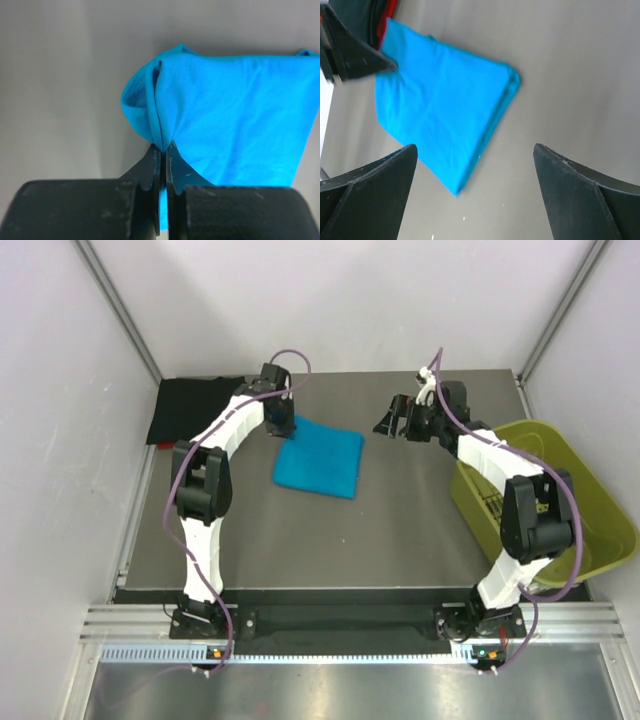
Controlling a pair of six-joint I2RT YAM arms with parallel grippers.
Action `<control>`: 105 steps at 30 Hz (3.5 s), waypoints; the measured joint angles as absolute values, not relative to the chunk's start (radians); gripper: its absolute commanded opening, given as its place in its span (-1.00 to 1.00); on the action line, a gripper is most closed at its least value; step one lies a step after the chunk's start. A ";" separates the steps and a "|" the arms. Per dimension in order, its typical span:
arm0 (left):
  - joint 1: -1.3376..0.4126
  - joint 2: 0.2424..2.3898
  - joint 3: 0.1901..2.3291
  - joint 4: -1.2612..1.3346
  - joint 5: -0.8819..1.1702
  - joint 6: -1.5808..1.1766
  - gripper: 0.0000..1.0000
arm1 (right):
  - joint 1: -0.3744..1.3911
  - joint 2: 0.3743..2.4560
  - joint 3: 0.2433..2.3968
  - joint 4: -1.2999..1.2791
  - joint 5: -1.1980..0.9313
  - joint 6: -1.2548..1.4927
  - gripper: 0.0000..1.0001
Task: Fold and stack the t-shirts
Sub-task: Neatly place the folded tshirt to the corner
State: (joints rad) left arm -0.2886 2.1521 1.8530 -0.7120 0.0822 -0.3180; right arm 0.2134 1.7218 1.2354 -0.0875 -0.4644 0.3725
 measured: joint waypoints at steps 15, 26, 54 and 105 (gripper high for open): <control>-0.250 2.148 2.003 -0.823 -0.278 -0.154 -1.00 | 0.213 1.621 1.124 -0.074 -0.465 0.385 0.99; -0.184 2.146 2.197 -0.817 -0.378 -0.011 -1.00 | 0.213 1.614 1.119 -0.071 -0.465 0.377 0.99; -0.045 2.082 2.276 -0.801 -0.204 0.131 -1.00 | 0.213 1.613 1.120 -0.075 -0.460 0.351 0.99; 0.141 2.424 2.307 -0.528 -0.429 0.282 0.43 | 0.213 1.666 1.135 -0.100 -0.442 0.318 0.99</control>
